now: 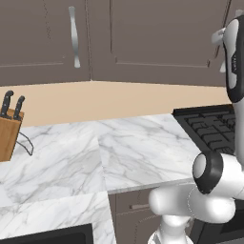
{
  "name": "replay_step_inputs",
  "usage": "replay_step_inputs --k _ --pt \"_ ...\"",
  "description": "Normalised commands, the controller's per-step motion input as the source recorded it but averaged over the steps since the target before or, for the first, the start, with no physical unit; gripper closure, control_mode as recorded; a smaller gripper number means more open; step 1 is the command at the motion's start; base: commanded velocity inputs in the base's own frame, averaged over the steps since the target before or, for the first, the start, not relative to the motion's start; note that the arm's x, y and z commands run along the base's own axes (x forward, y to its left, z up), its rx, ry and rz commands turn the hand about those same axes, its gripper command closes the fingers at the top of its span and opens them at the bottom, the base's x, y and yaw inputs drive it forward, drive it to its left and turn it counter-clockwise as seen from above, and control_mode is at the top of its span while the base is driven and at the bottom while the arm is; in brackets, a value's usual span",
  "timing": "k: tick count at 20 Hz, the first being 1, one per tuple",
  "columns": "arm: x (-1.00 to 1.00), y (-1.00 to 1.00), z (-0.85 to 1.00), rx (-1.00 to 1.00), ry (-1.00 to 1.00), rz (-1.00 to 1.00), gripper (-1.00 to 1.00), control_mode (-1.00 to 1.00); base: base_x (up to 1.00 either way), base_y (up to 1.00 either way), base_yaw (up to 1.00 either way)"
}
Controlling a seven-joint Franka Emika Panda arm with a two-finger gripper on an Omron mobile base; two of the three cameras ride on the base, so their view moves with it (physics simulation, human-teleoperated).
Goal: Open the cabinet, pick the kettle from the cabinet, and place it in the sink.
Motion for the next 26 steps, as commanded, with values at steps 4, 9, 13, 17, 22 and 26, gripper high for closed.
replay_step_inputs --k 4,9,13,17,22,26 --pt "-0.4 0.25 -0.01 0.0 0.0 0.0 1.0 -1.0 0.0 0.0 0.0" --pt "-0.39 0.25 0.0 0.0 0.0 0.0 1.0 -1.0 0.0 0.0 0.0" --pt "-0.41 0.25 0.0 0.0 0.0 0.0 1.0 -1.0 0.0 0.0 0.0" --pt "-0.42 0.23 0.0 0.0 -0.02 -0.02 1.0 -1.0 0.0 0.0 0.0" --pt "-0.42 0.23 0.0 0.0 -0.01 -0.04 1.0 -1.0 0.0 0.0 0.0" --pt "-0.41 0.24 0.0 0.0 -0.01 -0.05 1.0 -1.0 0.0 0.0 0.0"
